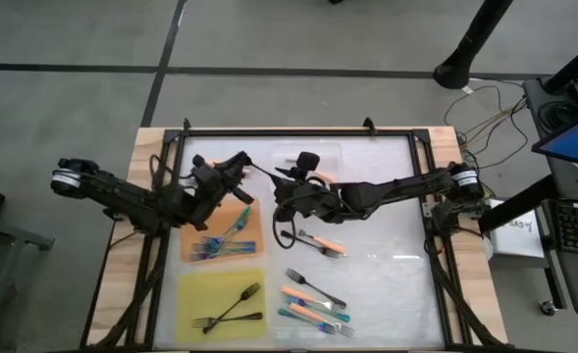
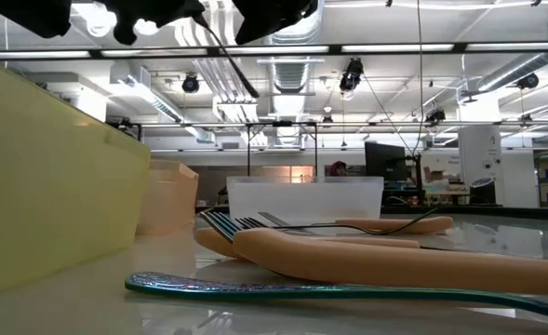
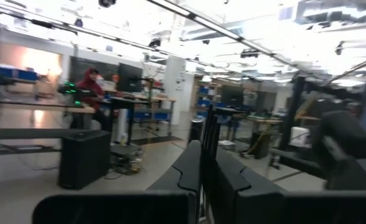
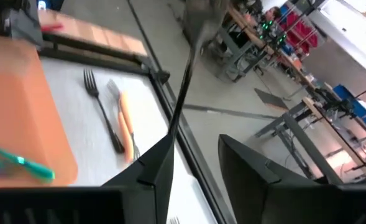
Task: Sort silverware by color (type)
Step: Put the black fork into the yellow bin
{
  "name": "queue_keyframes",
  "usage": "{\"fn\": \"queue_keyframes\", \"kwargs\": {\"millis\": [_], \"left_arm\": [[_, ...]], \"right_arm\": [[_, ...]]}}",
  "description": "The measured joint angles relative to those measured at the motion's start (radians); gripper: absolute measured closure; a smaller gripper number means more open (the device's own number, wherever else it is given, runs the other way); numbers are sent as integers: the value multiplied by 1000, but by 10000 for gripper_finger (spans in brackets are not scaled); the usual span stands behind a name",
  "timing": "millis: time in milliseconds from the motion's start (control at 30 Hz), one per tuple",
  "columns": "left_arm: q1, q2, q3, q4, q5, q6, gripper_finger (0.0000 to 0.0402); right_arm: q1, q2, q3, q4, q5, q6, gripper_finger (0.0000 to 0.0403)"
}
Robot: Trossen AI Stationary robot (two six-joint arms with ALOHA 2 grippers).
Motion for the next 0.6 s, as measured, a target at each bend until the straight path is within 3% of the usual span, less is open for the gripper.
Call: {"fn": "queue_keyframes", "kwargs": {"millis": [133,267,400,600], "left_arm": [[-21,-37,-2,-29,-45,38,401],[-100,-70,-4,-130,-44,-49,401],[-224,-77,-5,-208,-56,-152,401],[-459,-38,-4,-212,-123,-249,401]], "right_arm": [[0,-4,56,-202,2,90,278],[-8,-12,117,-463,2,236,282],[-18,-26,153,-663,2,360,288],[-23,-47,155,-765,2,441,287]]}}
